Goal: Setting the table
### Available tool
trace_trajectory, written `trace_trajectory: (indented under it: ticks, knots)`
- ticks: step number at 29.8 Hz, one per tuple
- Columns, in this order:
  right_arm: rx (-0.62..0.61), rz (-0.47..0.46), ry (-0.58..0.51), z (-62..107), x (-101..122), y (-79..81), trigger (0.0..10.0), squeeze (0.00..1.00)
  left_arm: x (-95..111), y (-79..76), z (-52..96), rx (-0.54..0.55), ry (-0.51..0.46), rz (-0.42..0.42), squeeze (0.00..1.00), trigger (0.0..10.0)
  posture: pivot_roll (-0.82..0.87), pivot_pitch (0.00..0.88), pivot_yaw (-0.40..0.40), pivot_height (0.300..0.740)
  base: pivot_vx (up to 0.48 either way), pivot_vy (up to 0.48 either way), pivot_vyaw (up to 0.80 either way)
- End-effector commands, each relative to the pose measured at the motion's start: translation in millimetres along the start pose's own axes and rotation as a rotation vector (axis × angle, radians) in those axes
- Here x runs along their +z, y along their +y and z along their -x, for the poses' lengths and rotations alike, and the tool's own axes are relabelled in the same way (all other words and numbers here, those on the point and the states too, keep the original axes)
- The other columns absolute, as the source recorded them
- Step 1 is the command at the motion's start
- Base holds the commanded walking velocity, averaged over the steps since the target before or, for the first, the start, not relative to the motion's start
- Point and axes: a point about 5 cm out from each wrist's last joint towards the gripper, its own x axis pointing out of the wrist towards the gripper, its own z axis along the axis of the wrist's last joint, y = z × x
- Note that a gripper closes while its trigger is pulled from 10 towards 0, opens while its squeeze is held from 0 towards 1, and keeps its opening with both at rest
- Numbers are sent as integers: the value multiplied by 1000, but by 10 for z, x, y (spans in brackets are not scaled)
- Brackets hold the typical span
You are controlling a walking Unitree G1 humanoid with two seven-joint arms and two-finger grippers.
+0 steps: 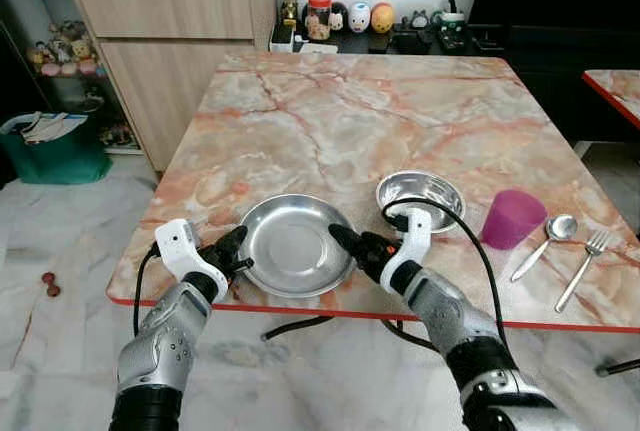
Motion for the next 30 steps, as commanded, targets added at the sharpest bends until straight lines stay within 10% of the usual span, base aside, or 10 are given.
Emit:
trace_trajectory:
  ticks: [1,5,6,7,8,30]
  knots:
    - [-45,36,35,1,-23,-48,10000,0,13,-24,-16,5,-4,-25,0,10000,-13,0,-31,732,0,0,0]
    - [-55,39,43,11,-28,-88,8941,0,3,-25,-10,7,-4,-22,0,10000,-11,0,-35,732,0,0,0]
    - [-53,44,45,11,-31,-93,2784,0,1,-26,-10,7,-4,-21,0,10000,-11,0,-35,732,0,0,0]
    - [-52,44,50,12,-36,-94,2784,0,-1,-27,-11,7,-4,-21,0,10000,-11,0,-36,732,0,0,0]
    - [-50,48,58,13,-47,-96,0,0,-3,-28,-12,7,-4,-20,0,10000,-11,0,-36,732,0,0,0]
    - [-46,45,68,-20,-134,-66,0,0,-16,-62,-22,-8,1,-24,0,10000,-10,0,-32,732,0,0,0]
